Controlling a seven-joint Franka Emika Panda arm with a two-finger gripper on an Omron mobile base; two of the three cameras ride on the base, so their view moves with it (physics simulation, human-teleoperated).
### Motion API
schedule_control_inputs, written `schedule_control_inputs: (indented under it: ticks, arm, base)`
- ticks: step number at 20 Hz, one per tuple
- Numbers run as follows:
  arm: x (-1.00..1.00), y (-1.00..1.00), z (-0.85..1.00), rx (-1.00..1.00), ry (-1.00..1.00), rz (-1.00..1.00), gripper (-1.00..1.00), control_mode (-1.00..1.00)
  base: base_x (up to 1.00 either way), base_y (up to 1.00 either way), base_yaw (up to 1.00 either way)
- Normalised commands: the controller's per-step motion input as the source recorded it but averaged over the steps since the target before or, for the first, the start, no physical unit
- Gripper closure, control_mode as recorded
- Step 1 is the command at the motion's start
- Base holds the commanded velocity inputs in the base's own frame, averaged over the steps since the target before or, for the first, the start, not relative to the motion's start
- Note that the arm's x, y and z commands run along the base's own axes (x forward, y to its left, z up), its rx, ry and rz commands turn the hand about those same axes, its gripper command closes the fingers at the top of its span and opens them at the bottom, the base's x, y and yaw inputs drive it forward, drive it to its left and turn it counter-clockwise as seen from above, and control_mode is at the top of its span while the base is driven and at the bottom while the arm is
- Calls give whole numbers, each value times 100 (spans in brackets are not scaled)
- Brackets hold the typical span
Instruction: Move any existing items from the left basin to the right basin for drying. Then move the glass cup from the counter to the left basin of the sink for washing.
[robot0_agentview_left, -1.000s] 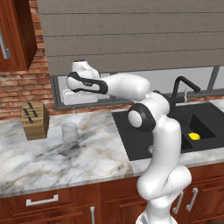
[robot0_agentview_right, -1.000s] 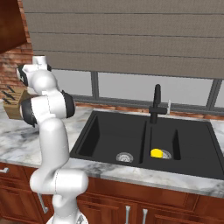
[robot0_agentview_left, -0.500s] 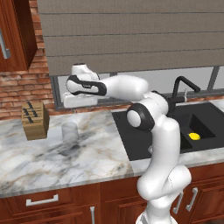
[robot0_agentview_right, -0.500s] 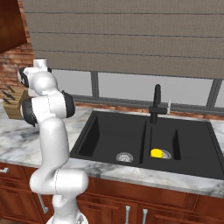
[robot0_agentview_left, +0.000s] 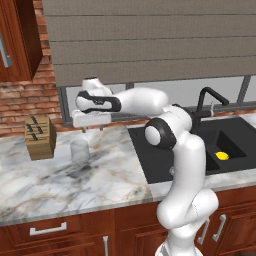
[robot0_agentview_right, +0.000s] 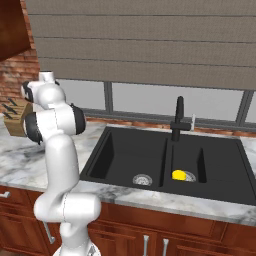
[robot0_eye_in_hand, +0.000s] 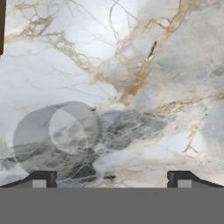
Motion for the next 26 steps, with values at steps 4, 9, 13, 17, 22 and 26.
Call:
schedule_control_inputs:
  ticks: [4, 9, 13, 17, 22, 26]
  arm:
    - [-17, 0, -16, 0, 0, 0, -100, -100]
    - [-21, 3, -15, 0, 0, 0, -100, -100]
    - [-17, 6, -16, 0, 0, 0, -100, -100]
    - [-14, 2, -18, 0, 0, 0, -100, -100]
    - [-3, 4, -20, 0, 0, 0, -100, -100]
    - [0, 1, -18, 0, 0, 0, -100, -100]
  base:
    - [0, 0, 0]
    - [0, 0, 0]
    - [0, 0, 0]
    - [0, 0, 0]
    - [0, 0, 0]
    - [0, 0, 0]
